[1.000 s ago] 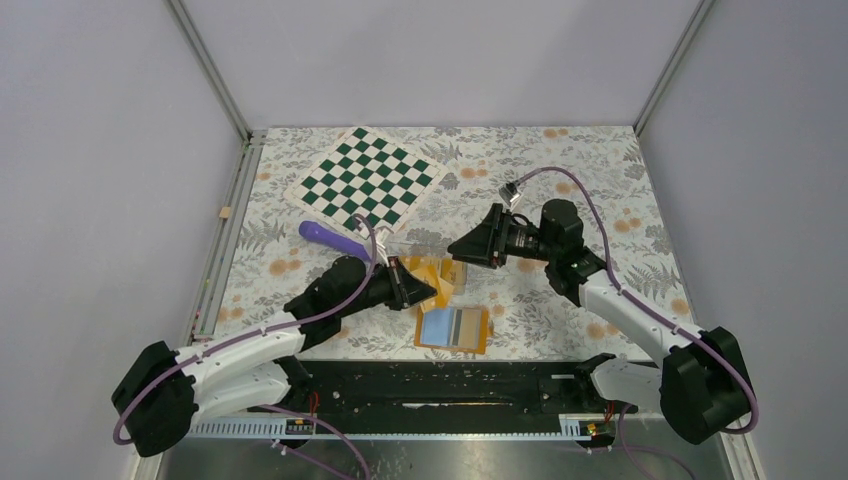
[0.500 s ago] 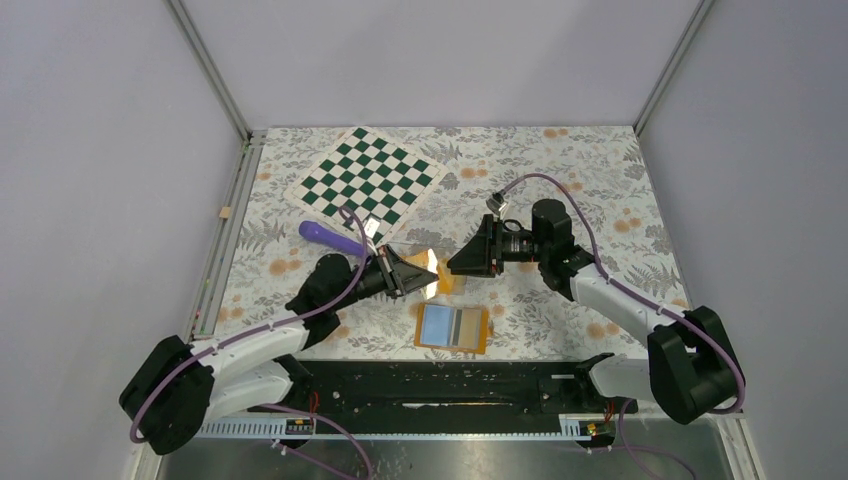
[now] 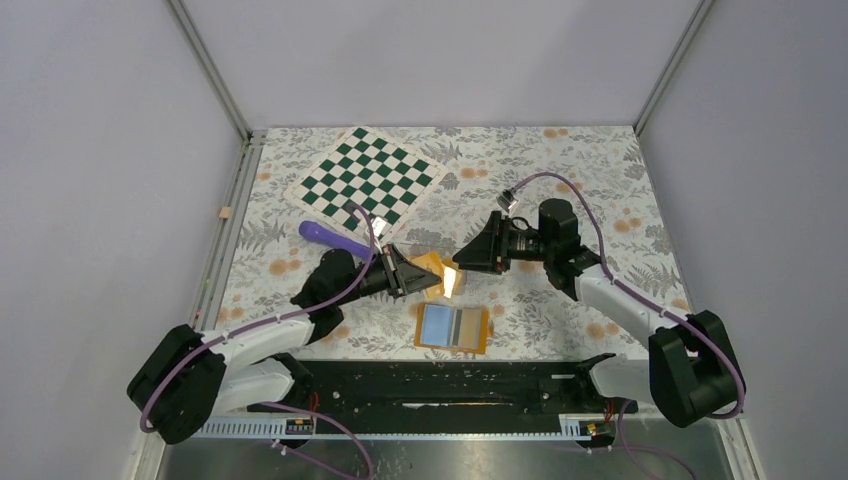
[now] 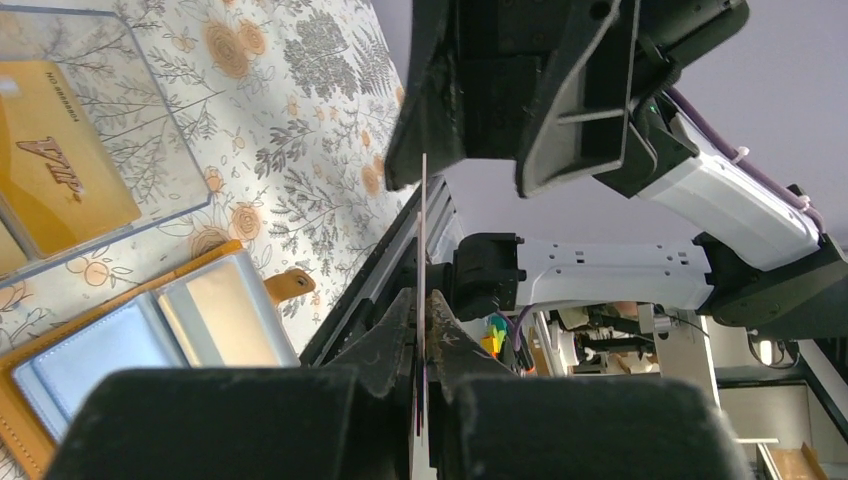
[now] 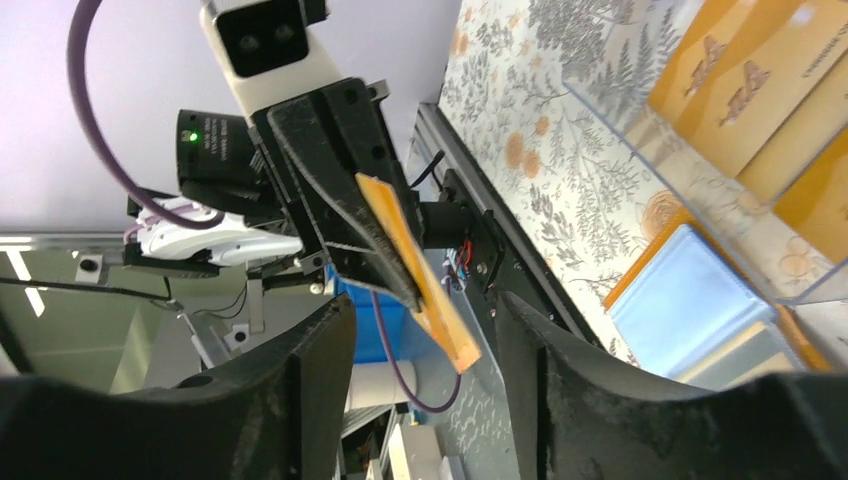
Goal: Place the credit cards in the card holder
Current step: Place the credit card in the storage box.
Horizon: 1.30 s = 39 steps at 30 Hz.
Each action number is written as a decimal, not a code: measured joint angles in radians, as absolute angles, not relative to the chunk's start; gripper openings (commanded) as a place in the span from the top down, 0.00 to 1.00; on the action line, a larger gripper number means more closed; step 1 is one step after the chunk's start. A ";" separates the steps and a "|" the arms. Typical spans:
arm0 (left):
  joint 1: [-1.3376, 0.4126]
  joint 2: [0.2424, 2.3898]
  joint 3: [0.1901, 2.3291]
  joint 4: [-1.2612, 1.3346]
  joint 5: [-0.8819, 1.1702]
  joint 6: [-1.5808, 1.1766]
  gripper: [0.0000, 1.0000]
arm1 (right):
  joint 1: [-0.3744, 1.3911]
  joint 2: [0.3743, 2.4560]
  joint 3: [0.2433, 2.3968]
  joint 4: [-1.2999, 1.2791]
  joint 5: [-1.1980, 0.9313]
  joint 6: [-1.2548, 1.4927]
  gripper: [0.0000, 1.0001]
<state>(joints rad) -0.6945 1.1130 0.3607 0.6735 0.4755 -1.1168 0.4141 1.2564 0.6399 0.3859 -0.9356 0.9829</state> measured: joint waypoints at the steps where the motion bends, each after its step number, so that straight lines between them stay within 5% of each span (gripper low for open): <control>1: -0.694 1.109 0.364 0.665 0.480 -1.112 1.00 | 0.408 1.250 0.640 0.369 -0.925 0.972 0.36; 8: -0.694 1.093 0.382 0.653 0.510 -1.100 1.00 | 0.402 1.257 0.619 0.367 -0.933 0.965 0.39; 24: -0.694 1.142 0.387 0.699 0.512 -1.120 1.00 | 0.410 1.401 0.546 0.793 -1.051 1.229 0.75; 34: -0.694 1.143 0.387 0.717 0.512 -1.135 0.99 | 0.415 1.417 0.546 0.863 -1.078 1.272 0.58; 39: -0.693 1.143 0.387 0.742 0.513 -1.147 0.99 | 0.430 1.428 0.545 0.923 -1.108 1.308 0.68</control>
<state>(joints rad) -0.6926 1.1435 0.3866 0.7422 0.5125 -1.1465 0.4297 1.4284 0.5453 0.9230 -1.1084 1.3079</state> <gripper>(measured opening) 0.013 0.400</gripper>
